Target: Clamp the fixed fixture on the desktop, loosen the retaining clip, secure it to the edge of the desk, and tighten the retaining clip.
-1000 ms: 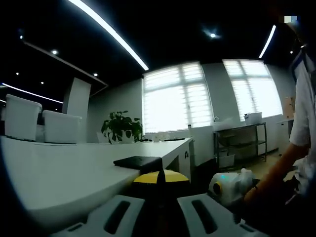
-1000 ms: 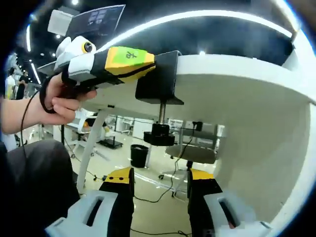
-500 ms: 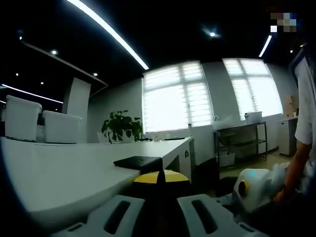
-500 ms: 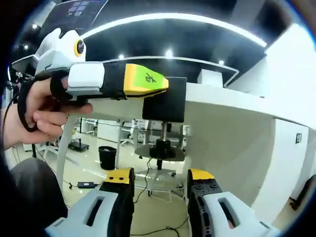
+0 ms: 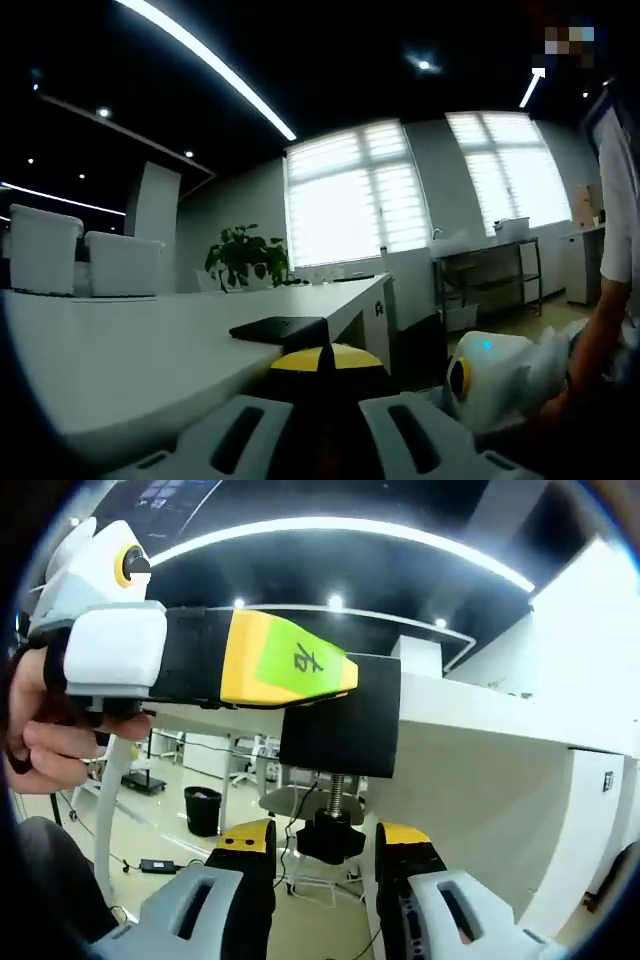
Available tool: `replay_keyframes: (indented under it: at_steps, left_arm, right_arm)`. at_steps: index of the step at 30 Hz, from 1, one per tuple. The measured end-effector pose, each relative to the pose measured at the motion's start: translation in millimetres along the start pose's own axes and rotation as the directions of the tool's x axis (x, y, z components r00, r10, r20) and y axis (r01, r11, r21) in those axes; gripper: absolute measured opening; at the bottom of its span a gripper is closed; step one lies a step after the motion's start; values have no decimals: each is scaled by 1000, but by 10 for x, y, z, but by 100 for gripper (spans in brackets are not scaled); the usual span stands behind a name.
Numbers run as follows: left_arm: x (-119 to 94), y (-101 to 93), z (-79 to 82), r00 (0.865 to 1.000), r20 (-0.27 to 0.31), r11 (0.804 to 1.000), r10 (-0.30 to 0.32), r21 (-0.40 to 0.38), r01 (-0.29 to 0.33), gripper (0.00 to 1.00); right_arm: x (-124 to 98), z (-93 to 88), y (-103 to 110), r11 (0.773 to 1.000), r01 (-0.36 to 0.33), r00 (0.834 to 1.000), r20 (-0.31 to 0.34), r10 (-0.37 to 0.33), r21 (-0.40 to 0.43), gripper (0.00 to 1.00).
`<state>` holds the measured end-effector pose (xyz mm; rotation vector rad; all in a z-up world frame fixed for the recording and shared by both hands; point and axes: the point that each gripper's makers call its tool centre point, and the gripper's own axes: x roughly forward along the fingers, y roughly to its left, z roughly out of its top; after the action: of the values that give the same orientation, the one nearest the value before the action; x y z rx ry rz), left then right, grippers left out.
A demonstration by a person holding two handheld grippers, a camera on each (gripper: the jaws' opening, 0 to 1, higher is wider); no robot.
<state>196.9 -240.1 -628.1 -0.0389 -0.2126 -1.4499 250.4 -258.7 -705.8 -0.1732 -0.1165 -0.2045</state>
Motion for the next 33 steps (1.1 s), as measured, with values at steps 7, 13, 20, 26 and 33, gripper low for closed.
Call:
replay_keyframes:
  at_steps: [7,13,20,26,33]
  left_arm:
    - [-8,8,0,1000,8,1000,-5,-19,5,3]
    - [-11,12,2,1000,10,999,0,-37,0,3]
    - [-10,14,-4,1000,8,999,-1,-33,1,3]
    - [-12,14,-8,1000,7,1000,-3,-31,3,3]
    - [-17,12,-10,1000,9,1000,-3,-25,3,3]
  right_arm:
    - [38,-28,-36,998,-60,998,9,60,10,27]
    - [50,-18,33,972,-232,972,32,232,24,27]
    - [80,-4,122,859,-512,856,65,512,-25,27]
    - [121,-19,124,756,-651,757,12,653,-69,27]
    - [150,-94,203,681,-727,685,-19,728,-85,27]
